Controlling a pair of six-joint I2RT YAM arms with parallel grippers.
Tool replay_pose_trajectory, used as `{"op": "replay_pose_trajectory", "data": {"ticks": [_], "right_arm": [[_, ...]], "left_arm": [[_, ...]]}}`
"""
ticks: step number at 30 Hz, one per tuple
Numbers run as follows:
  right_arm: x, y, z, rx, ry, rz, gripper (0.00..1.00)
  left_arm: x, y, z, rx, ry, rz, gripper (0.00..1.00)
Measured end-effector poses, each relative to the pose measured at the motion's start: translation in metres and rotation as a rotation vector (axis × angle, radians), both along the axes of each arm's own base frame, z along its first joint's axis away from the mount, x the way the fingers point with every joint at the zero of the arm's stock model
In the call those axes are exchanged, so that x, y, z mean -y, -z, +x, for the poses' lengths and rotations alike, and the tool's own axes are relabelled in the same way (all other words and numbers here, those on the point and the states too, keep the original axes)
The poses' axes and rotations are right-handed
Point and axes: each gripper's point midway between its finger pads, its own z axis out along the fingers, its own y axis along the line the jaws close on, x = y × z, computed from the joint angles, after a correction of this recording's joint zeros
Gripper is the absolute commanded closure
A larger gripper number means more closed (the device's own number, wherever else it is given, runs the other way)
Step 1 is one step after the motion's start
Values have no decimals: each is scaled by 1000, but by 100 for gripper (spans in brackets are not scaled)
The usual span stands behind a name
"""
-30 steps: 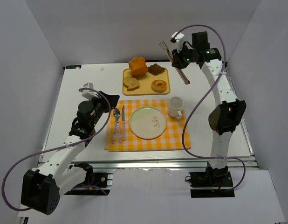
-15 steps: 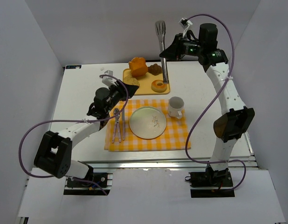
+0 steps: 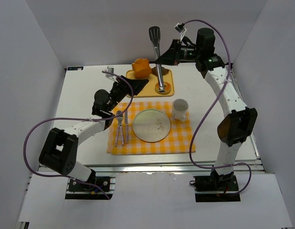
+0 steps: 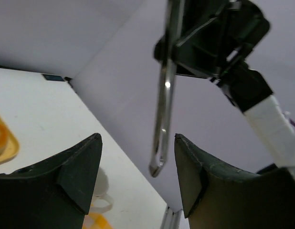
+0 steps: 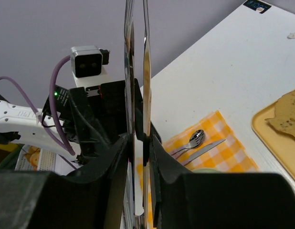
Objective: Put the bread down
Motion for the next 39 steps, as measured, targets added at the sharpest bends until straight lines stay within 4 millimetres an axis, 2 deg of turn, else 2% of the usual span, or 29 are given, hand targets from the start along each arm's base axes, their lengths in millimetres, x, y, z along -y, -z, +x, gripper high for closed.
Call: {"op": "replay_pose_trajectory", "data": {"ticks": [6, 12, 16, 24, 30, 35, 39], "right_arm": [[-2, 7, -7, -46, -51, 20, 74], [-9, 4, -18, -63, -116, 50, 73], [-20, 1, -30, -60, -162, 63, 72], [-33, 9, -43, -95, -214, 70, 71], [-34, 8, -43, -92, -215, 76, 70], [-36, 8, -45, -87, -221, 77, 69], [-38, 11, -46, -95, -225, 74, 68]], "left_arm": [[4, -13, -26, 54, 107, -74, 28], [9, -23, -44, 97, 182, -98, 28], [11, -24, -47, 105, 199, -102, 28], [20, -11, -43, 69, 218, -90, 32], [25, -13, -45, 70, 239, -94, 40], [29, -15, -48, 67, 259, -101, 53], [32, -14, -48, 61, 268, -107, 59]]}}
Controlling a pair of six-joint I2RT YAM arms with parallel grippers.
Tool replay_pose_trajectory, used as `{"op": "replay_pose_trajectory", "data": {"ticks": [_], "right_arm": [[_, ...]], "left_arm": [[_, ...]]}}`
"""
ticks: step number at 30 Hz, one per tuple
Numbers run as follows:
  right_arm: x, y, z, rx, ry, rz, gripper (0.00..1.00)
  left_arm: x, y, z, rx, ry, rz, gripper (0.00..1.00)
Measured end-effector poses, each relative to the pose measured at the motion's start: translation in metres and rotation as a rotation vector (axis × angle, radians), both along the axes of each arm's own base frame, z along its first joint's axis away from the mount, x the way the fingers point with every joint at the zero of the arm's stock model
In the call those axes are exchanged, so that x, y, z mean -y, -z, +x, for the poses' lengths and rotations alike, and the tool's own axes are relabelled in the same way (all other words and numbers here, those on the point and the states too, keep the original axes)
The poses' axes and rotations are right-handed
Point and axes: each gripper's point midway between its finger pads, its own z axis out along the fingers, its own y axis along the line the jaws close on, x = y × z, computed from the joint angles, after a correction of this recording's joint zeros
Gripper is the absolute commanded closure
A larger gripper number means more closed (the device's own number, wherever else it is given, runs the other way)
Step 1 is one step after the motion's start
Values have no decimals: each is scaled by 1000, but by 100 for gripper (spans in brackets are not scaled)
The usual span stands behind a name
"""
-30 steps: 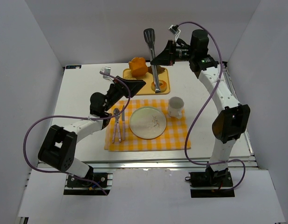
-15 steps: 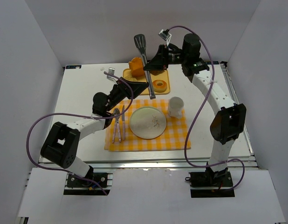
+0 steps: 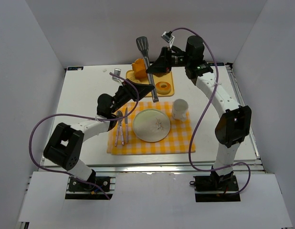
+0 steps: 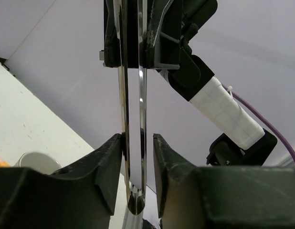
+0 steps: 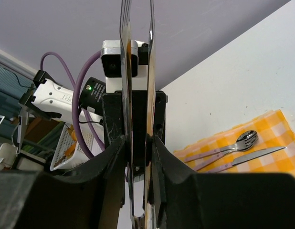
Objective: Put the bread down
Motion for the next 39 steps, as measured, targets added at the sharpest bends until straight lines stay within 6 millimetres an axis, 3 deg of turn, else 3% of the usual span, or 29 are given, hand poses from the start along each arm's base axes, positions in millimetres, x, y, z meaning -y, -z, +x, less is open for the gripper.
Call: {"op": "replay_pose_trajectory", "data": {"ticks": [9, 18, 31, 39], "right_arm": [[-1, 4, -2, -7, -2, -4, 63], [2, 1, -8, 4, -2, -4, 46], [10, 18, -23, -12, 9, -31, 46], [12, 31, -28, -31, 18, -47, 54]], "left_arm": [[5, 4, 2, -19, 18, -1, 77], [6, 5, 2, -20, 18, 1, 78], [8, 8, 7, -8, 3, 33, 78], [8, 8, 7, -7, -2, 34, 78]]}}
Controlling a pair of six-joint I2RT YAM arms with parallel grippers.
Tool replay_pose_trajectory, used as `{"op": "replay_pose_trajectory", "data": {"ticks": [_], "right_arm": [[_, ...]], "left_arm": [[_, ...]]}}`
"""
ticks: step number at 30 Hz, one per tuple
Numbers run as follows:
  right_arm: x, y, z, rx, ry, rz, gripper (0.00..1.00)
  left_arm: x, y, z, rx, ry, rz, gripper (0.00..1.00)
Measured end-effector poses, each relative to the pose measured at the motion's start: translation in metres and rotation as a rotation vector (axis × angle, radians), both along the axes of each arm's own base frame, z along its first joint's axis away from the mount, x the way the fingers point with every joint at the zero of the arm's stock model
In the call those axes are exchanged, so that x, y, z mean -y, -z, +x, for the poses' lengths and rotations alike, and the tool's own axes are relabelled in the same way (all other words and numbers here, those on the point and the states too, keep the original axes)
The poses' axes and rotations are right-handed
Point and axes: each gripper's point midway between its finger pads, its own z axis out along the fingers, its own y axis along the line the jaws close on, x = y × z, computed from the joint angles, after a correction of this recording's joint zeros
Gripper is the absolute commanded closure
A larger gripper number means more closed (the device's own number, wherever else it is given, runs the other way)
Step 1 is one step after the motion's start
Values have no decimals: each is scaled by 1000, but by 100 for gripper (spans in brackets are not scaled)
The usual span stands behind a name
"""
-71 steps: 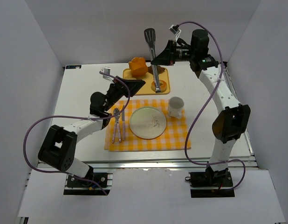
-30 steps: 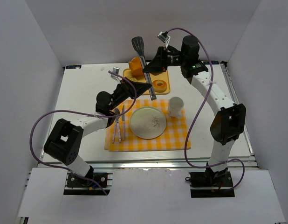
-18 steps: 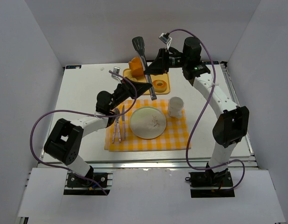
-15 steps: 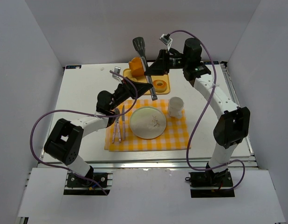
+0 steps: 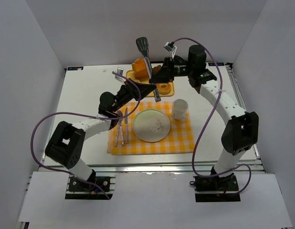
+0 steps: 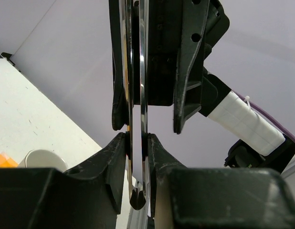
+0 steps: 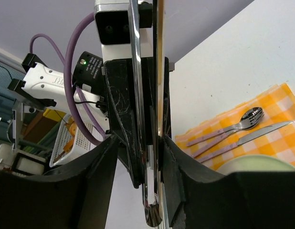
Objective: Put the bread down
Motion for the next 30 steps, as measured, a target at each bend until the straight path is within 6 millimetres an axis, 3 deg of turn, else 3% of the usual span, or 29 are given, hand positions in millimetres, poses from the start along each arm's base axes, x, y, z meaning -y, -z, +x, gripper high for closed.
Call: {"op": "replay_pose_trajectory", "data": {"ticks": [13, 17, 23, 25, 30], "right_arm": [[-1, 0, 4, 19, 21, 1, 82], [-1, 0, 4, 17, 20, 1, 83], [-1, -1, 4, 23, 21, 1, 83], [0, -3, 6, 36, 27, 0, 82], [6, -11, 14, 97, 57, -10, 69]], "left_arm": [[-2, -7, -2, 10, 1, -18, 72], [-2, -7, -2, 12, 0, -19, 54], [-6, -10, -3, 17, -24, -18, 4], [-9, -12, -5, 22, -38, -14, 2], [-25, -19, -18, 38, -81, 6, 2]]}}
